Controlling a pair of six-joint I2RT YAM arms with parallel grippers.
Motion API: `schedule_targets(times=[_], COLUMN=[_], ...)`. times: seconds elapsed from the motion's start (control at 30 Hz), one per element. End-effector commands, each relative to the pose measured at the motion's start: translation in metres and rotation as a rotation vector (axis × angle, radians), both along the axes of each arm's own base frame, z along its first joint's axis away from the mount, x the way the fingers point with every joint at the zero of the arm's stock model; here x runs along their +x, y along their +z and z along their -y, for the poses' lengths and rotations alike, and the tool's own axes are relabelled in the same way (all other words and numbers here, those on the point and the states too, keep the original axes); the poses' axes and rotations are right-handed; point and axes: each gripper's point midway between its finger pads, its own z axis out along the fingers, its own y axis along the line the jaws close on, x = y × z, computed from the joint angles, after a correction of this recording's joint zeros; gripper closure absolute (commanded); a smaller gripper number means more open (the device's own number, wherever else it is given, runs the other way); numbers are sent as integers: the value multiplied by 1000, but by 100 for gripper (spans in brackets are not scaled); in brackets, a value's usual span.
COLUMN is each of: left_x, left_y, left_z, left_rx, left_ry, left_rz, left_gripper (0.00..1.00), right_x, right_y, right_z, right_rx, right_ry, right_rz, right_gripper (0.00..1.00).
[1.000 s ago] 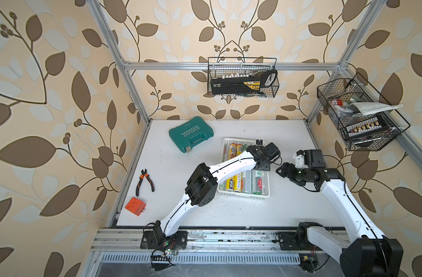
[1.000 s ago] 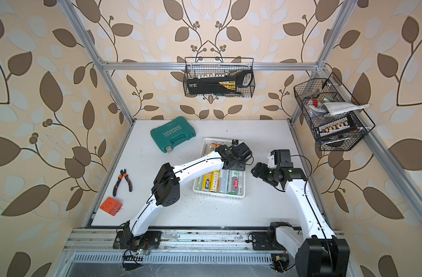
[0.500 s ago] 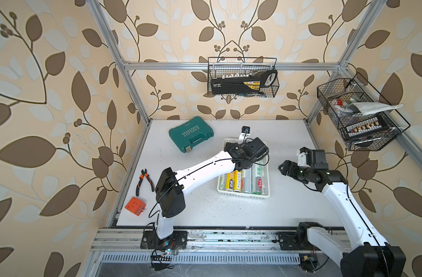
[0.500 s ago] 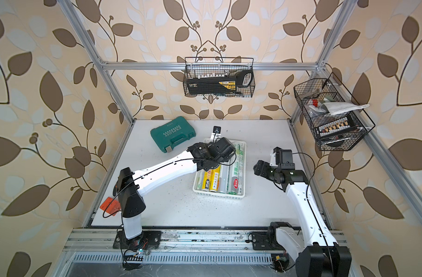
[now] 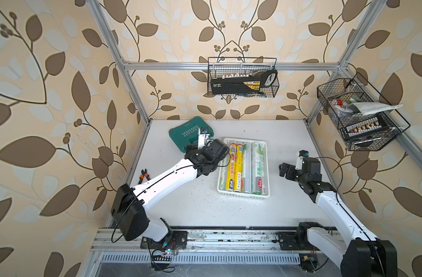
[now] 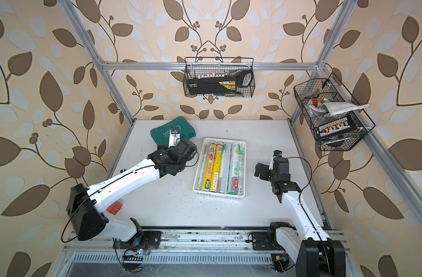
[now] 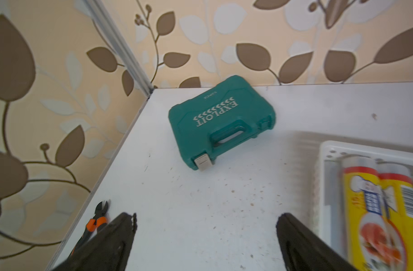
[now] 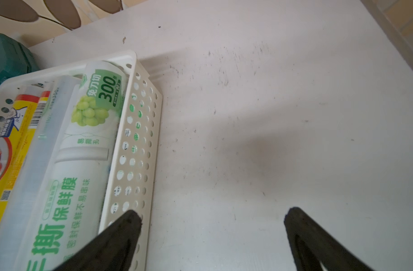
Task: Put the plastic wrap into the basket
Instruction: Reset both arms
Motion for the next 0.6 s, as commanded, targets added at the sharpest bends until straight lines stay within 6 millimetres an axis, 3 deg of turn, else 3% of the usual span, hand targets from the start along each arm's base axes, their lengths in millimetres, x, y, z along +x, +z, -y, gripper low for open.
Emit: schedule_targets(times=[0.0,0.17,0.33,0.57], left_x=[3,-2,-9,-15], left_y=[14,1,-26,-57], left_z=[-31,-85,-131,-164], left_rx=[-93,-114,-121,10], left_ry=[33,102,221,278], left_rz=[81,150,172,174], left_gripper=[1,1,1,1], right_x=[25,37,44,47], right_y=[29,23,25,23], right_z=[6,9,6,8], right_rx=[-78,-111,-140,-190], right_ry=[11,9,41,46], right_rz=[167,206,293,376], right_gripper=[1,1,1,1])
